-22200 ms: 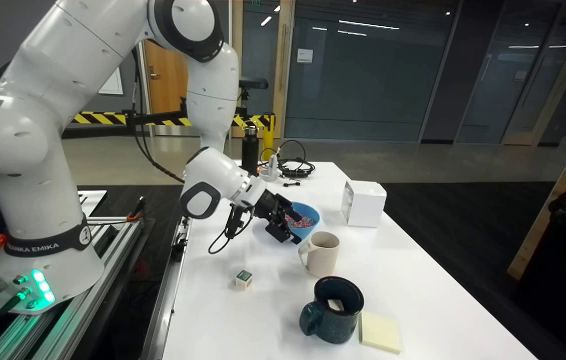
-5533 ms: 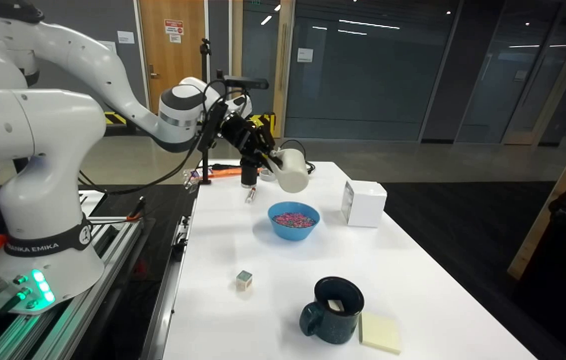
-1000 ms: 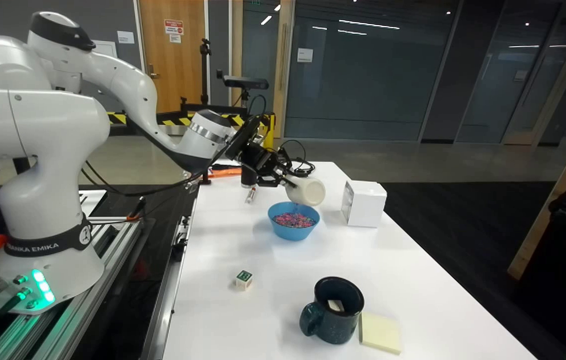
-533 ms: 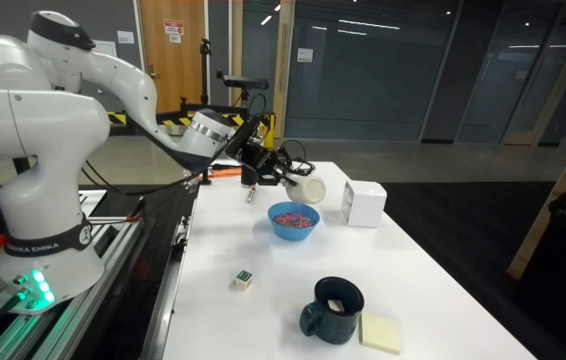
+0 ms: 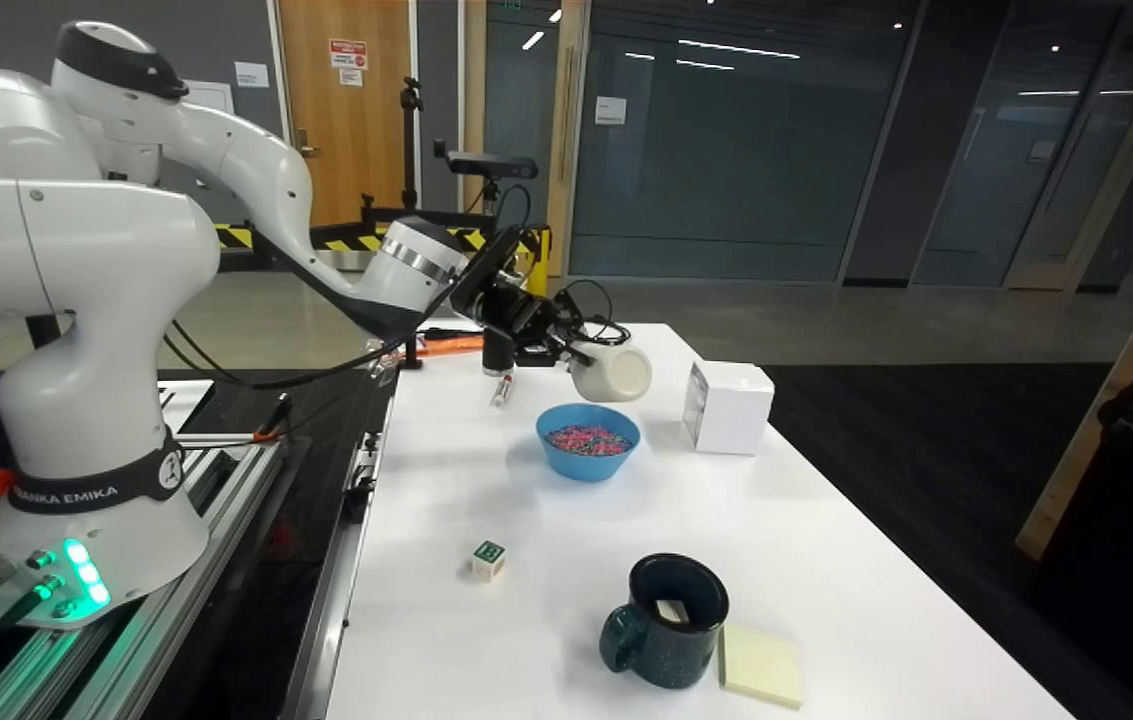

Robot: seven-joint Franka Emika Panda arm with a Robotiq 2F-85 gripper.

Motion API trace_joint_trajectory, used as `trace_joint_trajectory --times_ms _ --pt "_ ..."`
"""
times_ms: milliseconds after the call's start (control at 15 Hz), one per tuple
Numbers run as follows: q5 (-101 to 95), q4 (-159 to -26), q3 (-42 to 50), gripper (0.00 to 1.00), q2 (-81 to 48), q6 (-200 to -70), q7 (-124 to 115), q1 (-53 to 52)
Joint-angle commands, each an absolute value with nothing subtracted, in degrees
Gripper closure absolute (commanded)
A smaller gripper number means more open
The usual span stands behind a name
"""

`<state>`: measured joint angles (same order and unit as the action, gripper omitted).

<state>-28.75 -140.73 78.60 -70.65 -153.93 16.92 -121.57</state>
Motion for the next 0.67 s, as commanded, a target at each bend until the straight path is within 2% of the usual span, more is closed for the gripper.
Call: trace_joint_trajectory --times_ms 0,600 --pt "-31.6 -140.1 79.5 0.94 -67.0 -151.4 16.9 -121.9" --pt "-27.0 -141.3 81.4 0.94 -55.9 -152.4 7.8 -119.1"
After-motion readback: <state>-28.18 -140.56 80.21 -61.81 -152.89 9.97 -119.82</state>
